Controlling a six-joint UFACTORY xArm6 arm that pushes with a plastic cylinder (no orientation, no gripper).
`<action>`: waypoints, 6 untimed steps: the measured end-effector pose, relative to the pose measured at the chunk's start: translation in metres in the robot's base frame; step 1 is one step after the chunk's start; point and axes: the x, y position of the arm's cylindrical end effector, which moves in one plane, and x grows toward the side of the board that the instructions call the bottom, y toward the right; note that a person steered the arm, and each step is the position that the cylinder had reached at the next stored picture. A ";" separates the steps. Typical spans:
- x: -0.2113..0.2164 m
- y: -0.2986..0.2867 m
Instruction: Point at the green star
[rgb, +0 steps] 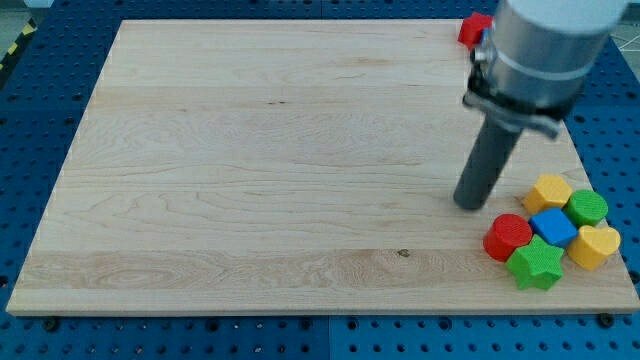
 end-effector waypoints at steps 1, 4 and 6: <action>0.065 -0.010; 0.082 0.019; 0.082 0.048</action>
